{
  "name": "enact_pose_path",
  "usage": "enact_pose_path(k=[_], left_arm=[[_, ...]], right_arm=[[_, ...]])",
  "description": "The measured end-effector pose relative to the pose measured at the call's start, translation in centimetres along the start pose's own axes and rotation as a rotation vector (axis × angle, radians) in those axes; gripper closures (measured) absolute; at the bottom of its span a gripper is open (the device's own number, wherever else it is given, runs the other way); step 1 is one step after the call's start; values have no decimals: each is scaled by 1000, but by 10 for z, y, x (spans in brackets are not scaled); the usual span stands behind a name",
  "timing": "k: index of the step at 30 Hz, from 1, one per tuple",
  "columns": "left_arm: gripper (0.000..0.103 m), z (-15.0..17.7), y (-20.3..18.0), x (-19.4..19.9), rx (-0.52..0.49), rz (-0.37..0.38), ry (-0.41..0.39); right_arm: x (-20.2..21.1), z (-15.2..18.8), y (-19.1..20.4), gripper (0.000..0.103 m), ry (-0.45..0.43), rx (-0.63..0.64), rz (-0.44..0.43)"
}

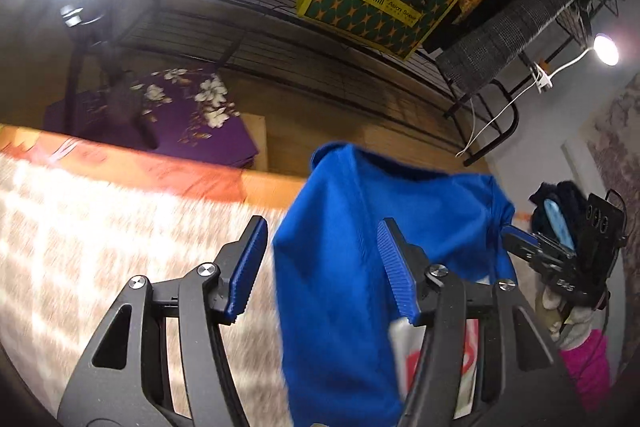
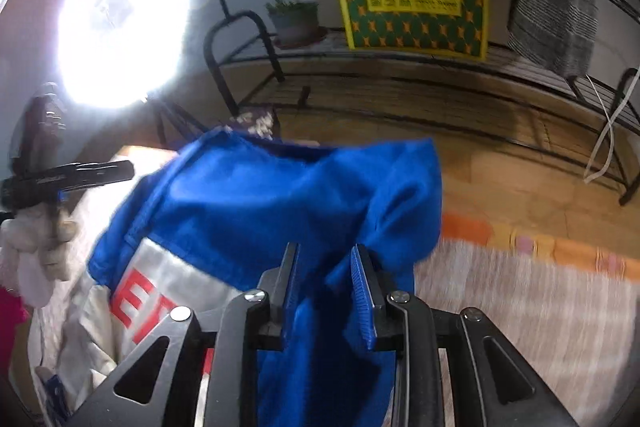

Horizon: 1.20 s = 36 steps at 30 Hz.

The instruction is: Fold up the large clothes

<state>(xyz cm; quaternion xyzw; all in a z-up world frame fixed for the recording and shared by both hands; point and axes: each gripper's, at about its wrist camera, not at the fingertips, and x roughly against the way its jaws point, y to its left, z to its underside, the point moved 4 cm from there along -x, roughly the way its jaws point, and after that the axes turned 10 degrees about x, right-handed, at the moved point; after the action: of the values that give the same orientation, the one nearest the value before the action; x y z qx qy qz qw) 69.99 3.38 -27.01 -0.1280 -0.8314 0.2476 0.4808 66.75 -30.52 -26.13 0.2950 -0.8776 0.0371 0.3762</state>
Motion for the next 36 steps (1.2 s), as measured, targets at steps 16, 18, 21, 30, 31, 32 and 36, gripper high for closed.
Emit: enact_pose_path(k=[16,18,21,30,31,32,36], left_arm=[[44,-37,-23,-78,46,-7,174],[44,-36,-26,-85,29,-18,179],[58,-33,-33,-89,-32,-63,153],[96,-35,-44,-53,-61,-34,-13],[96,-36,-47,-47,-64,-27,-28],[96,-37,-51,-39,-66,-15,-45],[97,-35,-70,5,-72,48,-95]], right_arm=[[-67,-20,-74,58,134,-249,-92],[-75,-21,-68,67,149,-232,-103],[-77,-27,-55,87,128,-154,-46],[-25,-55,-32,102,-38,-7,132],[-21,-57,-30,102,-46,1,143],[-13,-60,-25,102,-55,15,157],[12,-72,-8,102,-94,29,169]])
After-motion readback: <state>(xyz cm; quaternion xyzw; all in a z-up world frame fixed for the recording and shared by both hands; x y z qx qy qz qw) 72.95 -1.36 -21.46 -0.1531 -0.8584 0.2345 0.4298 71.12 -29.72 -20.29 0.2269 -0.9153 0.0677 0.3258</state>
